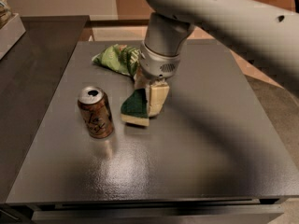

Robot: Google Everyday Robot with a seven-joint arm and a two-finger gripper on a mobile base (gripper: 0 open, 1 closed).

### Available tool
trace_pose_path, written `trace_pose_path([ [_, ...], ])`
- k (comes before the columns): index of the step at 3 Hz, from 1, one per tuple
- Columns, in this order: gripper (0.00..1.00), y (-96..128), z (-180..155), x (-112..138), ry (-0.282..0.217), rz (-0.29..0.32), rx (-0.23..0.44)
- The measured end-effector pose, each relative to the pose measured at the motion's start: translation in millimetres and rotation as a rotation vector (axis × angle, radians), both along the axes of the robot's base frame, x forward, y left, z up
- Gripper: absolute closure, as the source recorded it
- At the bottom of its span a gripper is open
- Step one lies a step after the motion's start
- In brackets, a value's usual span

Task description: Move sponge near orange can

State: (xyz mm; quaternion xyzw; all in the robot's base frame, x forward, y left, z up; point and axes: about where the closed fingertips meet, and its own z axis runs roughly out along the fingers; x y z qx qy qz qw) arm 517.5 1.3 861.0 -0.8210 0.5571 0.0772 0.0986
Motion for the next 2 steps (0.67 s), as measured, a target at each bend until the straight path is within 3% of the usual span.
trace_pose_path([
  [1,0.00,1.1,0.1,0.2,-0.003,0.001,0.002],
  [2,0.00,1.1,0.1,0.2,-0.003,0.001,0.002],
])
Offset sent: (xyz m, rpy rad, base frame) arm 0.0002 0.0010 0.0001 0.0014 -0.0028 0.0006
